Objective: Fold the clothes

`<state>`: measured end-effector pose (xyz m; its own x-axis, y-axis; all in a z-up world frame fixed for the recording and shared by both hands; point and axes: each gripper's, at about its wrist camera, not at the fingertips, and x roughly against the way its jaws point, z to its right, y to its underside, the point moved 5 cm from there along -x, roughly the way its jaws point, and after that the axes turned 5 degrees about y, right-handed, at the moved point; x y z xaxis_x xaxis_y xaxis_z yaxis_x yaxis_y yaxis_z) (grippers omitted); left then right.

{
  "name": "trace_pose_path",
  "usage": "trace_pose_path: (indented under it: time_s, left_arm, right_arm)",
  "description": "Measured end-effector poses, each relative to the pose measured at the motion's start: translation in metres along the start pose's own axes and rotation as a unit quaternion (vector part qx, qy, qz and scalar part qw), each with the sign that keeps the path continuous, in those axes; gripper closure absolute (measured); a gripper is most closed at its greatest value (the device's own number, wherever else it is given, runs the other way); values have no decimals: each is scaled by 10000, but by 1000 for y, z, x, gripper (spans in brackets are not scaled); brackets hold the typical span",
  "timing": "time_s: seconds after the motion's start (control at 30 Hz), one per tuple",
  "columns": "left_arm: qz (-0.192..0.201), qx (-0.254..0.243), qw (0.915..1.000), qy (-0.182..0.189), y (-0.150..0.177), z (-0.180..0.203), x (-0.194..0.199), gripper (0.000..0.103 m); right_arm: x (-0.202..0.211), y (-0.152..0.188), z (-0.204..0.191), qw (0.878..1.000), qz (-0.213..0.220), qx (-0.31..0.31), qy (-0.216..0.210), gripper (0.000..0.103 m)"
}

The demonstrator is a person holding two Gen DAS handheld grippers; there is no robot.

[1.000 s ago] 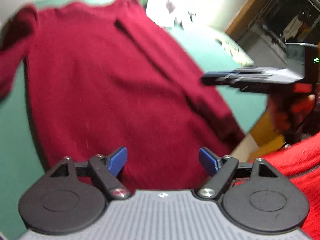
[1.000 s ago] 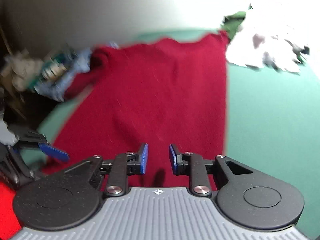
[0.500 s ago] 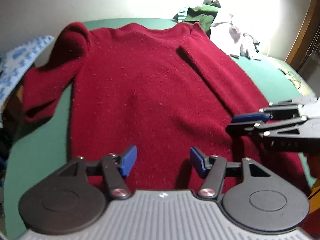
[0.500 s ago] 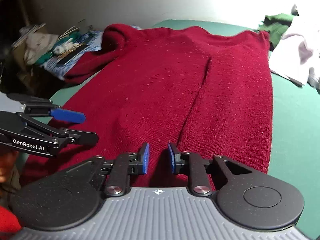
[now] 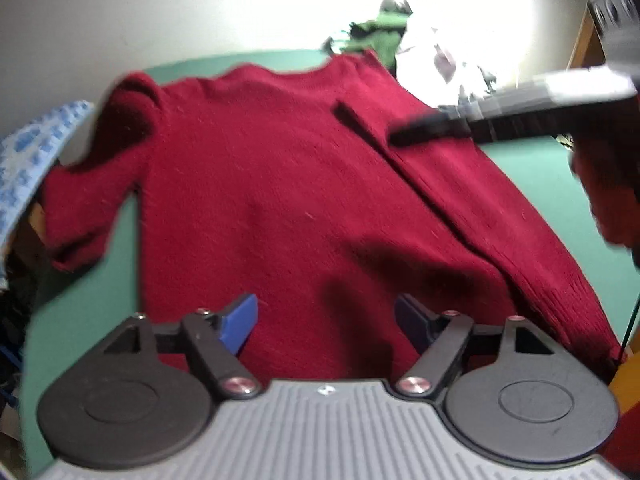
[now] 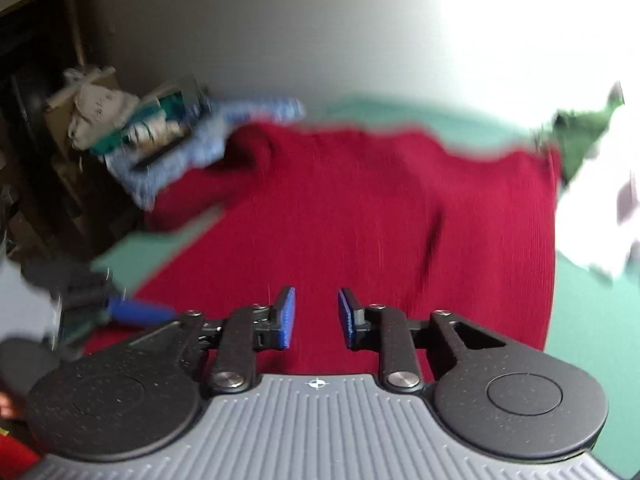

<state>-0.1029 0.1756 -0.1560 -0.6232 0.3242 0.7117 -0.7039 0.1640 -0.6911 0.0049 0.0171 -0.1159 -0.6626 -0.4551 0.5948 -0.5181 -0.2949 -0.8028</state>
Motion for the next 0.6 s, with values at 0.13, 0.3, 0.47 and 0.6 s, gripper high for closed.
trace_pose_path:
  time_s: [0.13, 0.3, 0.47, 0.6]
  left_arm:
    - [321, 659, 9955, -607, -6, -73, 14, 17]
    - [156, 1175, 9894, -841, -4, -145, -2, 19]
    - [386, 933, 9894, -1049, -15, -162, -10, 73]
    - [833, 890, 9842, -1285, -29, -178, 4, 90]
  right_arm:
    - [-22, -18, -2, 9975, -135, -444, 527, 59]
    - [-32, 1, -21, 9918, -331, -1048, 653, 59]
    - [-34, 13, -33, 9875, -513, -1235, 832, 58]
    - [-29, 19, -32, 9827, -523, -1421, 1064, 58]
